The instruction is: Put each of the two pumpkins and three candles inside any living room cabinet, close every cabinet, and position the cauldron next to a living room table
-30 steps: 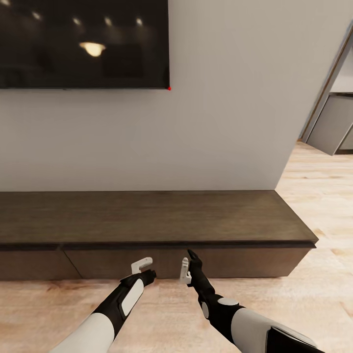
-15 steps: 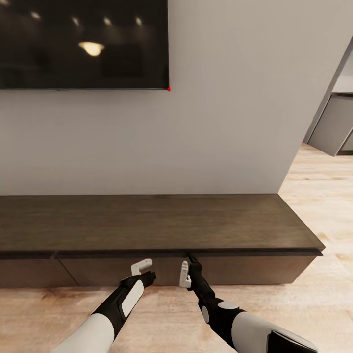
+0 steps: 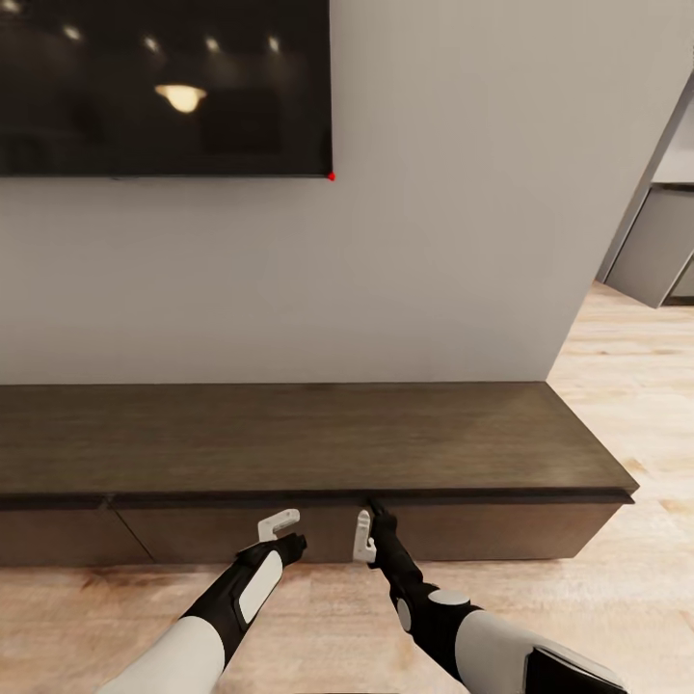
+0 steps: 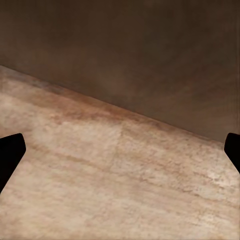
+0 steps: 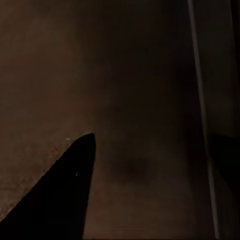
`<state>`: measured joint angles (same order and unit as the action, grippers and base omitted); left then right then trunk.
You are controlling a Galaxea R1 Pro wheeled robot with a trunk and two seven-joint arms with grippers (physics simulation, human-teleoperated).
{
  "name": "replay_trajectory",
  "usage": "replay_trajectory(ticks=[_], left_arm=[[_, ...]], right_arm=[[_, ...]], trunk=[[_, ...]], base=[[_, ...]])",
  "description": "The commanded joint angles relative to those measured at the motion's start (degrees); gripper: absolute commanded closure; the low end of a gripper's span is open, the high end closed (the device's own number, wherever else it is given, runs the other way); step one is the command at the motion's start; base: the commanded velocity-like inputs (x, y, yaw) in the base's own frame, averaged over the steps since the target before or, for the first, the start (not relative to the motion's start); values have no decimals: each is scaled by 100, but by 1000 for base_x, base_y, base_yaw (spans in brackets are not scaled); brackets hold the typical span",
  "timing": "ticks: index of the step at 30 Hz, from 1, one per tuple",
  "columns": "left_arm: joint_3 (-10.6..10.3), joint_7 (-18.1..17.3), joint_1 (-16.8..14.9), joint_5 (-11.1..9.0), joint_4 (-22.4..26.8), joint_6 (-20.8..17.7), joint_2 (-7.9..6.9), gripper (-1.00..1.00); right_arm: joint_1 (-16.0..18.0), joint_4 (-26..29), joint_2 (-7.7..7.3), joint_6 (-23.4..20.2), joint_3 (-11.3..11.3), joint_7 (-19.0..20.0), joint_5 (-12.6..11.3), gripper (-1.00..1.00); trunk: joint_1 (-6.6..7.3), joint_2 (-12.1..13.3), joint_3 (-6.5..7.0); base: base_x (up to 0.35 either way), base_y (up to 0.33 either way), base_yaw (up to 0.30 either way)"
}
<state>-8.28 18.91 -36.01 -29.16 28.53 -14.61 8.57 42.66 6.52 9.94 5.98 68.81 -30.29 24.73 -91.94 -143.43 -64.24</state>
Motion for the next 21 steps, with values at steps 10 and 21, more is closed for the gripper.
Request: replay_trajectory(ticks=[10,21], left_arm=[[-42,51,-2,-55,4,-16,-5,-100],[-42,51,-2,-55,3,-22,-5,-100]], right_arm=[[67,-22,6,8,-34,-13,-12,100],[67,-25,6,-24,-43,-37,-4,100]], trunk=[[-12,-1,-4],[-12,-1,-4]], base=[[0,0,0],[0,0,0]])
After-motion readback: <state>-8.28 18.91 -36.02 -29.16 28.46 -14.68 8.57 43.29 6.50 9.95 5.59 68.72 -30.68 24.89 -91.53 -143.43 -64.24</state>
